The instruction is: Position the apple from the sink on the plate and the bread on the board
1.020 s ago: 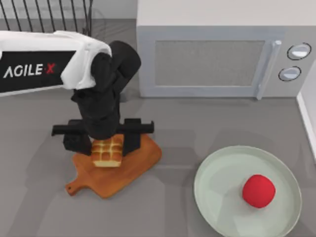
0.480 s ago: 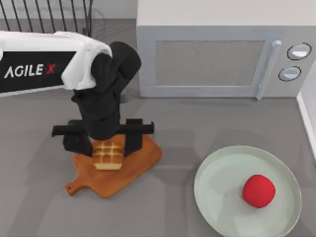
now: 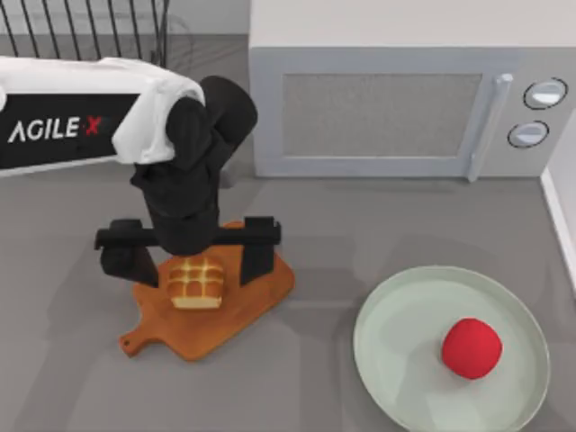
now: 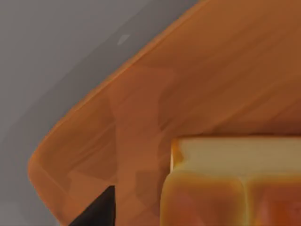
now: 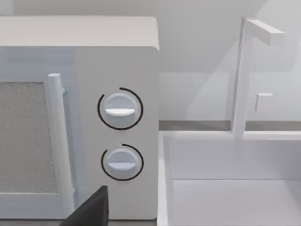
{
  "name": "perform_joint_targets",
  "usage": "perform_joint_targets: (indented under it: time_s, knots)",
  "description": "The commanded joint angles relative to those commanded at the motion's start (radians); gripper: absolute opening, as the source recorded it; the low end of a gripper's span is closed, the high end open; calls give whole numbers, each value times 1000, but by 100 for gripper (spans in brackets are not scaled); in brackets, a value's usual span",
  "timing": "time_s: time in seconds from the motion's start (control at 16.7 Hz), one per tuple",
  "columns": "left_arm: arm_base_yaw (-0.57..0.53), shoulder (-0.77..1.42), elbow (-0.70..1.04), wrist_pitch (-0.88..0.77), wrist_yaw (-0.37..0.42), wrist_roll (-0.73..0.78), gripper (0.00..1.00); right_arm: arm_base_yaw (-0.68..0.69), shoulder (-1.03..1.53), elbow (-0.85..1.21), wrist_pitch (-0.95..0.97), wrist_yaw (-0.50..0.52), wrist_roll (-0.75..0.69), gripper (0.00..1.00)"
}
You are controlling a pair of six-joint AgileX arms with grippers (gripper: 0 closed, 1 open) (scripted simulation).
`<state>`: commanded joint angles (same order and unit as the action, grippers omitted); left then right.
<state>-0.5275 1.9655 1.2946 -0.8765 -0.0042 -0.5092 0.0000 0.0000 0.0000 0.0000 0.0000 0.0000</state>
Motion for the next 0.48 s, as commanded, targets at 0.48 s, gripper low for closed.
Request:
perform_joint_targets:
  time_s: [0.48]
  knots:
    - [29, -101, -46, 51, -5, 24, 100, 0, 0, 0, 0, 0, 0, 100]
